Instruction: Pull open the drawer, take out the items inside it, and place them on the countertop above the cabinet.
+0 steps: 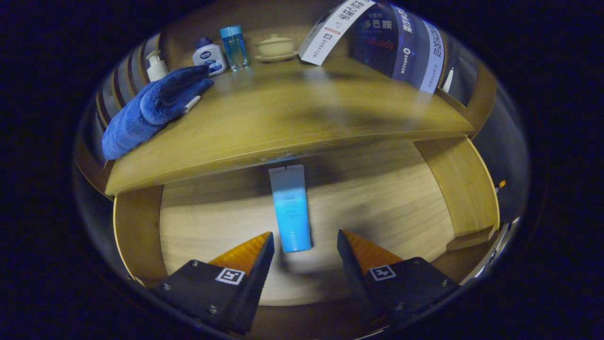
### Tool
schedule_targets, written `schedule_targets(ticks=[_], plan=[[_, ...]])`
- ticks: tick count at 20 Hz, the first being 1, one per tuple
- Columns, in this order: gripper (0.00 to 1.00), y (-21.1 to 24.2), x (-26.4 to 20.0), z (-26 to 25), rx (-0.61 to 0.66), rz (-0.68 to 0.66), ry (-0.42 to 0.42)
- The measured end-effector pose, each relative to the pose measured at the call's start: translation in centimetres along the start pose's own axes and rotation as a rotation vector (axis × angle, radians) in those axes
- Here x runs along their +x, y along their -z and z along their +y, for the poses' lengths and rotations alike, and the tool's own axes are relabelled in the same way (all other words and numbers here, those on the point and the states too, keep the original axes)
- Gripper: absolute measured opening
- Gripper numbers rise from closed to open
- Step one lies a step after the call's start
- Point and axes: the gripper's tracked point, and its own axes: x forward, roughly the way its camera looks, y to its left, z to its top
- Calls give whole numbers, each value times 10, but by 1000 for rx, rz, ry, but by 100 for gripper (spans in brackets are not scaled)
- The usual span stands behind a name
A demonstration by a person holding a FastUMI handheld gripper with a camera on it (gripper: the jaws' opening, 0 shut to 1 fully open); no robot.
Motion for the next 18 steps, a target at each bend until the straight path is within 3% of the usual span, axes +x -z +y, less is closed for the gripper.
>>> schedule_targets(ticks=[2, 7, 16, 18], plan=[[80, 4, 1, 0, -6, 32, 3], [60, 14, 14, 2, -39, 95, 13], [60, 17, 9, -2, -42, 129, 29], [38, 17, 16, -3, -24, 109, 21]])
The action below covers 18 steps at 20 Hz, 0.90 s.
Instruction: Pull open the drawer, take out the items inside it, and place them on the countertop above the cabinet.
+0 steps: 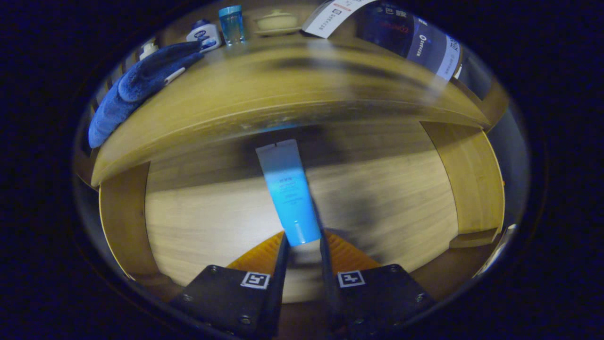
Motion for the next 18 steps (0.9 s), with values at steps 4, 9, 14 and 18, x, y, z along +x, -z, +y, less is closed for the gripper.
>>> schedule_targets(ticks=[4, 9, 14, 18], plan=[[33, -1, -2, 0, 4, -17, -2], [33, 0, -7, -2, -12, -41, 8], [33, -2, -32, -3, 18, -96, 4], [33, -8, -57, -11, 18, -130, 44]])
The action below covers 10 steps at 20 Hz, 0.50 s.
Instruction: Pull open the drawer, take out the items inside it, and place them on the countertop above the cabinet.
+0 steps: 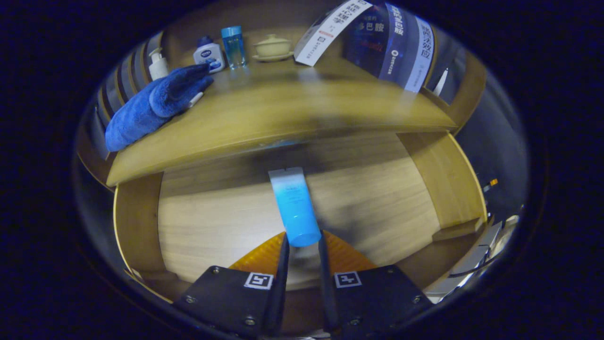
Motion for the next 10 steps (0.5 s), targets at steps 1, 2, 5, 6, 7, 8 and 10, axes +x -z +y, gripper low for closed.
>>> schedule_targets(ticks=[1, 2, 5, 6, 7, 8, 10], plan=[[33, -3, -7, -3, 1, -12, 11], [33, -6, -15, -5, 5, -20, 26], [33, -10, -36, -10, 36, -54, 49], [33, -11, -41, -10, 43, -64, 55], [33, -11, -45, -12, 45, -69, 65], [33, -10, -48, -15, 46, -68, 79], [33, -9, -51, -18, 43, -62, 94]])
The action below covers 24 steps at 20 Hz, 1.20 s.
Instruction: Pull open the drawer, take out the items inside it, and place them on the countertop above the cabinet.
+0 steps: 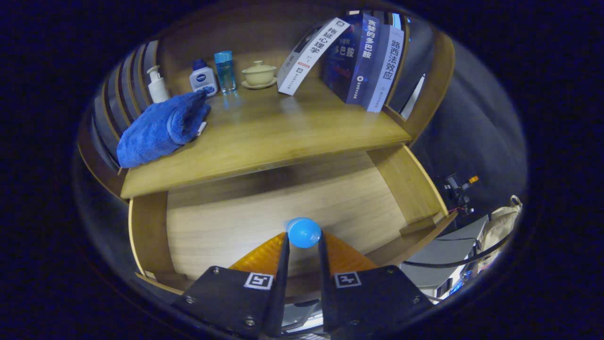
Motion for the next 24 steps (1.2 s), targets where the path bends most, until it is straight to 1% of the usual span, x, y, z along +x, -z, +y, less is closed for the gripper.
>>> schedule_targets(ticks=[7, 16, 21, 24], plan=[[33, -4, -5, 1, 6, -31, 5], [33, -23, -42, -5, -4, -111, 43], [33, -46, -70, -9, -6, -170, 70], [32, -71, -83, -5, -23, -213, 70]])
